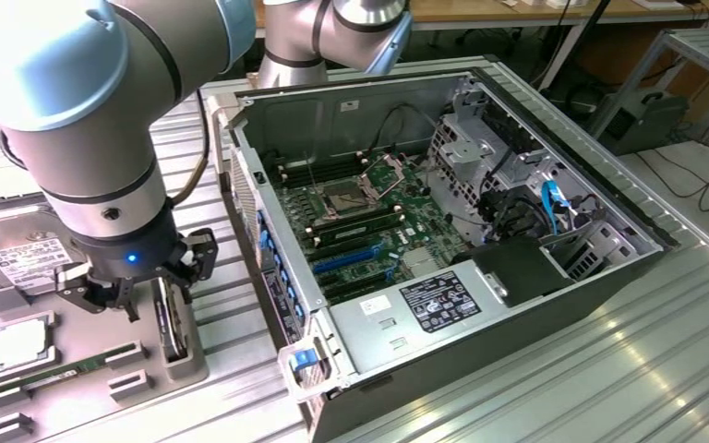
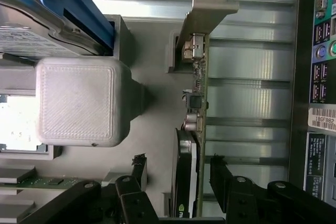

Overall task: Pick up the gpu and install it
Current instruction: 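Pick up the gpu and move the gpu toward the slot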

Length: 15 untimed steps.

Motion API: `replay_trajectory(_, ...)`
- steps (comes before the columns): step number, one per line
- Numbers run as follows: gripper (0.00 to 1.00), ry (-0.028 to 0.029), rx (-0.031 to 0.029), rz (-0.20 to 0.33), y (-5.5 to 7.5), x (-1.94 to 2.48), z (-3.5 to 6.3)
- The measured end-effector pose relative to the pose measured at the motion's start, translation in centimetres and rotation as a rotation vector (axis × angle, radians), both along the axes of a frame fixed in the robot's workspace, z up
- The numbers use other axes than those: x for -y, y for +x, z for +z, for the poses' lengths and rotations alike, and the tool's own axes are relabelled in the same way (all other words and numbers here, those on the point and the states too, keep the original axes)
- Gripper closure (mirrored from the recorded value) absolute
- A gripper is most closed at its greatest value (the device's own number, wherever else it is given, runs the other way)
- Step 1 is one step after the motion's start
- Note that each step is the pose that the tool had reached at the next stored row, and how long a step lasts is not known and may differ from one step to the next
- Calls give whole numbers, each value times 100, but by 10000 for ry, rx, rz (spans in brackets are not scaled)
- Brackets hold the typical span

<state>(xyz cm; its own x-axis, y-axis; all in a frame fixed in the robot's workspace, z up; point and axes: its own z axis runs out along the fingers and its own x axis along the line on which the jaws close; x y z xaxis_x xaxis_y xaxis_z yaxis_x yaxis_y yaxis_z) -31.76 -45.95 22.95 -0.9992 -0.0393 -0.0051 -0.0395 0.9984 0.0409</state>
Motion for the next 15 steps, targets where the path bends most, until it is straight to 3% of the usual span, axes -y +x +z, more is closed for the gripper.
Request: replay_trajectory(15, 40, -2, 1, -28, 12, -52, -85)
